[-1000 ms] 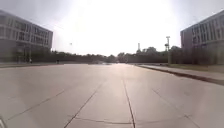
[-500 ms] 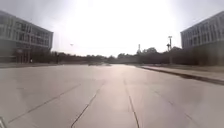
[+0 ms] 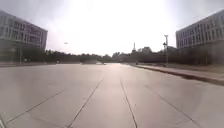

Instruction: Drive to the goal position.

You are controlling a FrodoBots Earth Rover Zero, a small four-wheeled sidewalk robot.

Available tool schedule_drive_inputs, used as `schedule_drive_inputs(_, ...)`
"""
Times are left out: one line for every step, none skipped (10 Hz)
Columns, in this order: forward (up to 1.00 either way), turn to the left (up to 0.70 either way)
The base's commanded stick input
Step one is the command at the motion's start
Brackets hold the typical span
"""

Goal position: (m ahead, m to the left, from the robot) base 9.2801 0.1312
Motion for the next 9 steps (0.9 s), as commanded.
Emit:
schedule_drive_inputs(1.0, 0.0)
schedule_drive_inputs(1.0, 0.0)
schedule_drive_inputs(1.0, 0.0)
schedule_drive_inputs(1.0, -0.09)
schedule_drive_inputs(1.0, -0.08)
schedule_drive_inputs(1.0, 0.0)
schedule_drive_inputs(1.0, 0.0)
schedule_drive_inputs(1.0, 0.0)
schedule_drive_inputs(1.0, 0.0)
